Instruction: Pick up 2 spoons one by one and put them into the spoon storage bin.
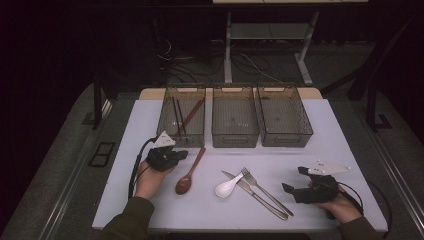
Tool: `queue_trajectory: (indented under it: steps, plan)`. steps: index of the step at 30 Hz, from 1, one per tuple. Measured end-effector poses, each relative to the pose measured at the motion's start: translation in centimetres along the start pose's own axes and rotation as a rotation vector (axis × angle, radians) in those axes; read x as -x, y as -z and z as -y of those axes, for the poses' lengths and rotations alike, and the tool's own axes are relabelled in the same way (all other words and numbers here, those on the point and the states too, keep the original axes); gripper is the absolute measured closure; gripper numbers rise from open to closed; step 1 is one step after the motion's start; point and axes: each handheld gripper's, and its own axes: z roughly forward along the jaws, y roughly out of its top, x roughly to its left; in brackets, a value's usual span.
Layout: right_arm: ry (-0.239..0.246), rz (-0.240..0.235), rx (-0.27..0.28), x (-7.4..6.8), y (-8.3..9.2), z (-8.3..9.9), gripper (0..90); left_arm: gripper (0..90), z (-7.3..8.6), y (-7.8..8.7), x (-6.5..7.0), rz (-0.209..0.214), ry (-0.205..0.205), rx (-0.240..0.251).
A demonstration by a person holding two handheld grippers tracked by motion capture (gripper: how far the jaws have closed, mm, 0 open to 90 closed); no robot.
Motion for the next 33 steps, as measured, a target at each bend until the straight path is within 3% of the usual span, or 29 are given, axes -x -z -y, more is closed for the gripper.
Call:
queue_trajectory:
  steps: [8,12,23,33]
  plan:
    - [-0.005,-0.007,-0.005,0.0,0.0,0.0,14.2,89.4,-0.5,-2.2,0.2,-0.009,-0.016,-0.073]
    - [-0.008,-0.004,0.003,0.0,0.1,-0.1,14.2,89.4,-0.8,-3.1,0.5,-0.037,-0.035,-0.111]
    - [0.001,-0.007,-0.004,-0.1,0.0,-0.1,14.2,89.5,-1.1,-3.9,1.0,0.001,-0.03,-0.116]
    - [0.001,-0.007,-0.002,-0.1,0.0,-0.1,14.2,89.4,-1.6,-4.5,2.7,0.094,-0.1,-0.137]
